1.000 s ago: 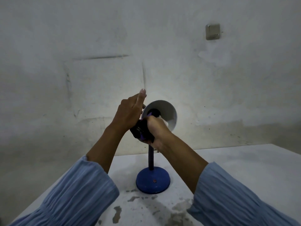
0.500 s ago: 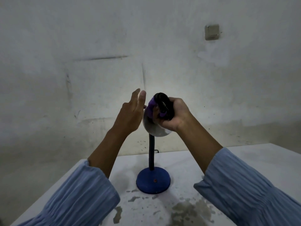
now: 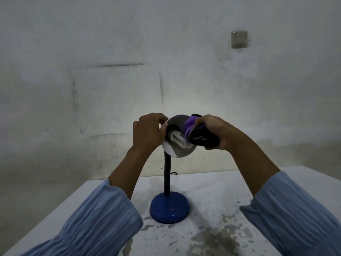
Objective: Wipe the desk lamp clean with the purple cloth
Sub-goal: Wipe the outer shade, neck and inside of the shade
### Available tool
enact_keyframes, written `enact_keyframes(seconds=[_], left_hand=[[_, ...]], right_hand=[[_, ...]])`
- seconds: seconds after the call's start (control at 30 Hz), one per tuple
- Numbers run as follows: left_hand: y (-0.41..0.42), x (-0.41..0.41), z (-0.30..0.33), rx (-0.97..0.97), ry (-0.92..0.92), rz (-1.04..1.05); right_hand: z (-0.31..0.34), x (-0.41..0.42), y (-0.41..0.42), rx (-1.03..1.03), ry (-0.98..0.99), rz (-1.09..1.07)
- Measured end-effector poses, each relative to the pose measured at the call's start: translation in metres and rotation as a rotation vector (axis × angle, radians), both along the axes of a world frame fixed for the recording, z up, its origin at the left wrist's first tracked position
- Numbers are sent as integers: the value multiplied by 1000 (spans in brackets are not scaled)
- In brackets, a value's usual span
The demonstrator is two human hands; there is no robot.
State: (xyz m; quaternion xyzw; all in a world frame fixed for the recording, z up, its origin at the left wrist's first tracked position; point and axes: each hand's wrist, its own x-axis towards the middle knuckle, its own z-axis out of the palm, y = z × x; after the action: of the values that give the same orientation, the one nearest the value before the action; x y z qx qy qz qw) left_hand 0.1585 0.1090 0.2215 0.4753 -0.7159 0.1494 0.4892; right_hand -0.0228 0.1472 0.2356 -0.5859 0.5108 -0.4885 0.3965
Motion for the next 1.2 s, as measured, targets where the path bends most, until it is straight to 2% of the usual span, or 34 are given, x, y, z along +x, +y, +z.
enact_keyframes(seconds=[0.13,0.2,0.37,0.57,0.73,0.9,1.07,1.2], left_hand=[[-2,1,2,21,2,-35],[-3,2,3,18,1,-57],[-3,5,4,-1,-12,-52],[-1,-3,3,-8,-31,-33],[-3,3,4,18,-1,-111],[-2,6,3,61,-5,-134],[-3,6,8,83,-56,-94],[-2,3,5,65,-25,-81]], right_hand=[[14,30,-8,-119,425,-62],[17,44,-13,-176,533,-52],[13,57,-24,-176,673,-47],[11,60,-34,-208,878,-326],[7,70,-29,-319,1111,-287],[-4,67,-19,-353,1216,-249],[-35,75,-13,-557,1381,-335],[-58,70,-8,-705,1312,-376]])
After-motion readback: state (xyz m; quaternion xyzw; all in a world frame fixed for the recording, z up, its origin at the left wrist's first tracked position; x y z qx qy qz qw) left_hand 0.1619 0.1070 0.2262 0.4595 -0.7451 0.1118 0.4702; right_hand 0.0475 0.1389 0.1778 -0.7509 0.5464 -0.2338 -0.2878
